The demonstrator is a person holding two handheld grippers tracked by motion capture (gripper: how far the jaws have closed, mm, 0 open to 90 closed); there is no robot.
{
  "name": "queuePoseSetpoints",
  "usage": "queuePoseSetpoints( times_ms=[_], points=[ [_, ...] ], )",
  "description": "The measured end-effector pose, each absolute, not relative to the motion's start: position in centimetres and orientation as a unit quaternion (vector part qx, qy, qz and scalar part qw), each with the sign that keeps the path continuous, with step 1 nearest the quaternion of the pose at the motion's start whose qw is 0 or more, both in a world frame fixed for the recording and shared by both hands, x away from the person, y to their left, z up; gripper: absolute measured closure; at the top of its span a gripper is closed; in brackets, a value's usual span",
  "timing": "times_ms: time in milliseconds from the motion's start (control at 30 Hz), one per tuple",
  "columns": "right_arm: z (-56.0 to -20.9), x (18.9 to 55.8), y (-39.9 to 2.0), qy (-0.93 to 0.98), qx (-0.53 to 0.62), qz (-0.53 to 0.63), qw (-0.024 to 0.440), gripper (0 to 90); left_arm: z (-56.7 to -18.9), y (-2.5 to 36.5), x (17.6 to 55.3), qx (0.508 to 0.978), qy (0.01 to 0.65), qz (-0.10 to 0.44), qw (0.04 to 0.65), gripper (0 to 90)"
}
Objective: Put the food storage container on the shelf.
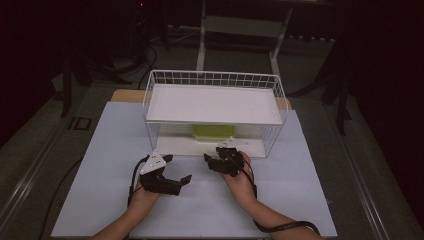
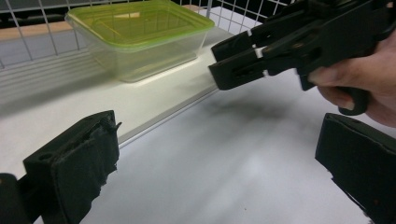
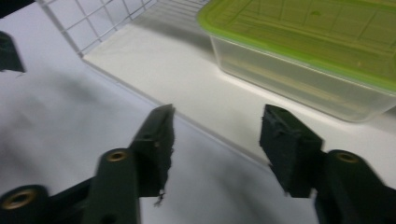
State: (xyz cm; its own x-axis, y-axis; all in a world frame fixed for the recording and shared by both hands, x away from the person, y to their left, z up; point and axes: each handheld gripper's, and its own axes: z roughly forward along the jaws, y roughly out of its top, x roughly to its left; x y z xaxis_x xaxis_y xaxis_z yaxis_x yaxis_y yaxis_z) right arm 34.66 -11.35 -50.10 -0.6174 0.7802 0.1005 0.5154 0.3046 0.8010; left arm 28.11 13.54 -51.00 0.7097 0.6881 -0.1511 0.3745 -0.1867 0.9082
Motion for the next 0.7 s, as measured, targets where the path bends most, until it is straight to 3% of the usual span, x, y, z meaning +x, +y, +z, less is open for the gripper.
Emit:
queuePoseSetpoints(
  times_ms=[233, 700],
  points=[
    [-49.8, 34.1, -11.9, 0.798, 0.397, 0.436, 0.126, 22.2, -50.6, 13.4, 28.0, 0.759, 0.342, 0.136, 0.538, 0.2],
    [-48.8, 31.1, -14.7, 0.796, 0.380, 0.455, 0.124, 19.1, -48.7, 14.1, 26.4, 0.761, 0.307, 0.123, 0.558, 0.2]
  ],
)
